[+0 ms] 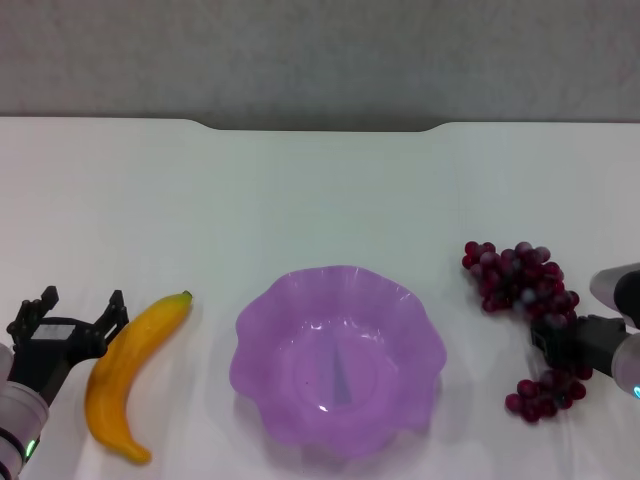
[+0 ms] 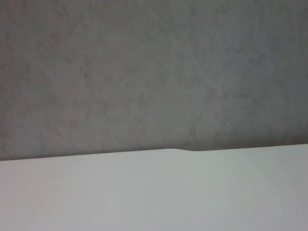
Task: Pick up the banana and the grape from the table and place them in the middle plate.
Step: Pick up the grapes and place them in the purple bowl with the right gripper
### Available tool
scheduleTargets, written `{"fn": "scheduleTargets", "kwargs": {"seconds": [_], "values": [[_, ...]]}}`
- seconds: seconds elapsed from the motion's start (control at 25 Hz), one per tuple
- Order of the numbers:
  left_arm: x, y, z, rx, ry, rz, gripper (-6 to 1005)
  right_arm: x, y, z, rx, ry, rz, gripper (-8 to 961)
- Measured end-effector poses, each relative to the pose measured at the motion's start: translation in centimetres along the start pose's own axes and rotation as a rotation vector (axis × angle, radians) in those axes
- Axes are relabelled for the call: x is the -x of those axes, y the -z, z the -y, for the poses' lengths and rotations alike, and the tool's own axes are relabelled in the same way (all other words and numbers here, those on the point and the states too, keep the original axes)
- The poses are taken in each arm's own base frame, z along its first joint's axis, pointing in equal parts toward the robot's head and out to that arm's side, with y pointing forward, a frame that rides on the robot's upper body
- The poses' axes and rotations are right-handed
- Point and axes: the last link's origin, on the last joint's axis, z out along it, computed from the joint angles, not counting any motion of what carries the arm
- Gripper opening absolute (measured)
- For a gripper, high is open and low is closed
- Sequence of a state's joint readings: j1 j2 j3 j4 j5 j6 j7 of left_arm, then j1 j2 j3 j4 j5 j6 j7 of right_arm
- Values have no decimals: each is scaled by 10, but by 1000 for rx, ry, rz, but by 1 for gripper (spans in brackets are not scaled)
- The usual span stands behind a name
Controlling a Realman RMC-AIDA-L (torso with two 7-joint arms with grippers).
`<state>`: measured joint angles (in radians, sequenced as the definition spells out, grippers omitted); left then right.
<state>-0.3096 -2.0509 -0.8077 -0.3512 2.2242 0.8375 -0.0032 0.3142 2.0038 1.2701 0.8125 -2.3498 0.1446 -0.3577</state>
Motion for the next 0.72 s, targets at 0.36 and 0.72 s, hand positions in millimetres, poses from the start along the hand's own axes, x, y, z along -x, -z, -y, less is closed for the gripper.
{"fn": "scheduleTargets", "kwargs": {"seconds": [0.36, 0.72], "values": [[0, 0, 0, -2, 0, 1, 878, -1, 1, 1, -2, 1, 0, 423], [0, 1, 2, -6, 5, 0, 877, 1, 4, 3, -25, 20, 61, 412]]}}
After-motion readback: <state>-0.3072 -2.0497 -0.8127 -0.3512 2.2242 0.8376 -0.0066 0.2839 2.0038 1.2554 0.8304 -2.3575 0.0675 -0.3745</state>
